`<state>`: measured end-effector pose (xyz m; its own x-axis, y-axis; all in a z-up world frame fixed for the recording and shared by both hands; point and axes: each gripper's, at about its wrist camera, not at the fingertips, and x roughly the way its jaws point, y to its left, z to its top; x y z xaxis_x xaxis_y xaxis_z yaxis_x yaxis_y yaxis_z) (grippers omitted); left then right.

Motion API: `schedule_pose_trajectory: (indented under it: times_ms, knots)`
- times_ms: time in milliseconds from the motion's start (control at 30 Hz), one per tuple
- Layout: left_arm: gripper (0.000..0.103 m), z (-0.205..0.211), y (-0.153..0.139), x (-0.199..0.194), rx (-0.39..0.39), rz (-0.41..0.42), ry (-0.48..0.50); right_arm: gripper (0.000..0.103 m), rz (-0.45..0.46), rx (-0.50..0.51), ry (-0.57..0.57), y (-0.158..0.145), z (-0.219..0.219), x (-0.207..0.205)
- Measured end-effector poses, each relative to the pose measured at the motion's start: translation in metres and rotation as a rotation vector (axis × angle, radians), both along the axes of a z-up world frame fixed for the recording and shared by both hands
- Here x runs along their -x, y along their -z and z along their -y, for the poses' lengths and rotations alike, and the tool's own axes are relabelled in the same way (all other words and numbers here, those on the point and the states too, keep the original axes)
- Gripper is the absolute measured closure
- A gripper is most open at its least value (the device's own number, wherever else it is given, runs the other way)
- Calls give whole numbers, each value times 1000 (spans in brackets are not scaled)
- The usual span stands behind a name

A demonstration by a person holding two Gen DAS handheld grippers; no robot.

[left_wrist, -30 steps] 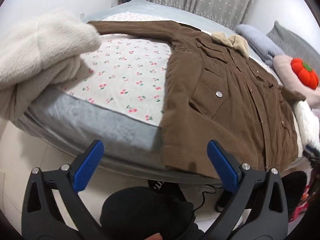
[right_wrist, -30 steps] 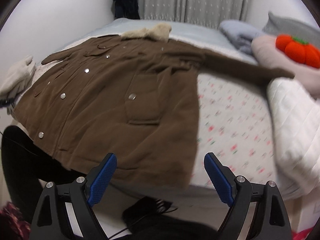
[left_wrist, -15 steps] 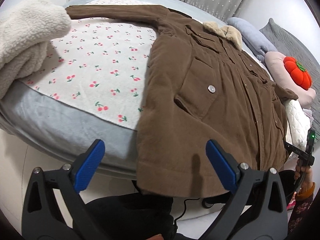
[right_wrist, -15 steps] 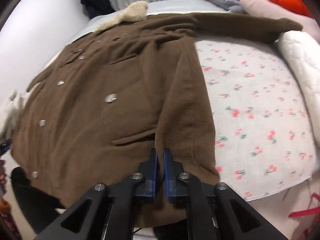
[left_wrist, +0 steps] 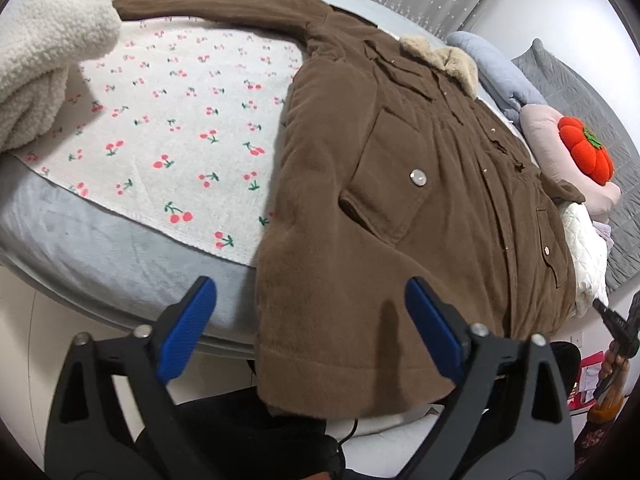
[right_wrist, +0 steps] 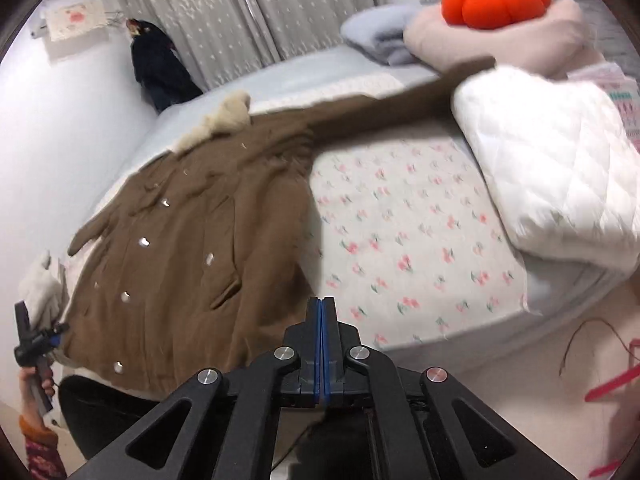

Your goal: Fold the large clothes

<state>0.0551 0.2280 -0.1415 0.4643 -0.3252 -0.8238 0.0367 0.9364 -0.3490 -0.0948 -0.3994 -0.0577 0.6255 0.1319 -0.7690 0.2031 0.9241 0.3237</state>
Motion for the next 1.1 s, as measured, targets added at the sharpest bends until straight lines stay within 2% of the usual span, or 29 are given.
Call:
schedule_pose_trajectory:
  times_ms: [67,133,167,267,400,467,500,533,567,600,633,767,833,867,933,1000,1067,1100]
  knots:
    - [11,1,4,-3,12,-13,-3,79,-1,-20,-17,5,-7,-3]
    - [13,4,8,-5,30,-24,4,35,-1,-19,-37,10,-14,-10]
    - [13,5,9,-5,33,-29,9,33,-3,-21,-62,14,-21,-15]
    - [13,9,12,-4,24,-38,25,33,-39,-37,-137,26,-40,-30]
    - [15,11,17,-3,28,-55,37,34,-103,22,-182,55,-67,-59]
    - [27,13,18,-3,15,-65,42,69,-135,48,-184,67,-74,-71]
    - [44,15,17,-2,12,-68,56,95,-140,34,-186,69,-76,-75]
    - [63,17,14,-1,9,-65,61,97,-134,14,-184,67,-75,-75]
    - [74,18,10,1,0,-54,55,97,-117,-6,-187,61,-75,-74]
    - [82,18,2,5,1,-40,47,98,-79,-31,-190,51,-74,-69]
    - [85,17,-6,9,14,-22,44,99,-9,-76,-185,31,-70,-59]
    - [87,13,-58,32,58,116,50,101,195,-142,-70,-28,-33,-9]
    - [87,15,-72,40,27,146,56,103,207,-148,7,-34,-12,11]
    - [87,15,-72,40,10,138,60,103,187,-125,38,-30,-4,18]
    - [86,16,-51,32,-43,56,78,103,100,-106,85,-10,10,27]
    - [83,21,-25,22,-122,-31,87,102,45,-85,67,6,8,28]
    - [79,28,-7,17,-196,-90,86,99,19,-69,54,14,1,20]
    - [74,28,-6,17,-212,-93,81,92,15,-59,41,14,-2,17]
